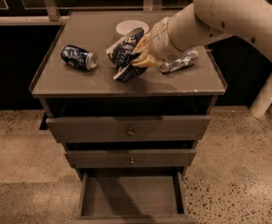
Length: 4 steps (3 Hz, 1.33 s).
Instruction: Pick blue chip bag from bottom drawer and place on counter
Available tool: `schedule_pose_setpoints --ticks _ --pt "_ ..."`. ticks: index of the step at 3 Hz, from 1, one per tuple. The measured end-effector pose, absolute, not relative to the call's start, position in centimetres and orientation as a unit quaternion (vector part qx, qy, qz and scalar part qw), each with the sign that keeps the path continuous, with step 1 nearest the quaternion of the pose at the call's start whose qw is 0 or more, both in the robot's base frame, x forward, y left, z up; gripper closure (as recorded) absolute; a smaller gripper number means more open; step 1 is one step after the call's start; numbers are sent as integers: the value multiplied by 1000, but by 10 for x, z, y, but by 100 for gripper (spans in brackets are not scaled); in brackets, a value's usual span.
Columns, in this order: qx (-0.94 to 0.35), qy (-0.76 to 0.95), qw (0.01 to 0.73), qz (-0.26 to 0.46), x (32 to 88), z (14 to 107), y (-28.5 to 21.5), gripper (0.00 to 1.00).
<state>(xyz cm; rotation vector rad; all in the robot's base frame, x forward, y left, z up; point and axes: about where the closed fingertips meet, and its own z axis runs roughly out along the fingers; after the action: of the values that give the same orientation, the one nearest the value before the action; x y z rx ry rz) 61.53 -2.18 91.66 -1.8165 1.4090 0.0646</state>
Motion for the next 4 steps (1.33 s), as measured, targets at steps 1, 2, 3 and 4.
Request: schedule_pose_setpoints --ticks 1,2,3,4 --pt "-721 559 409 26 616 916 -22 81" --pt "-721 559 409 26 616 916 -22 58" --pt "-721 559 409 26 616 916 -22 35" --pt "-721 559 409 26 616 916 -21 12"
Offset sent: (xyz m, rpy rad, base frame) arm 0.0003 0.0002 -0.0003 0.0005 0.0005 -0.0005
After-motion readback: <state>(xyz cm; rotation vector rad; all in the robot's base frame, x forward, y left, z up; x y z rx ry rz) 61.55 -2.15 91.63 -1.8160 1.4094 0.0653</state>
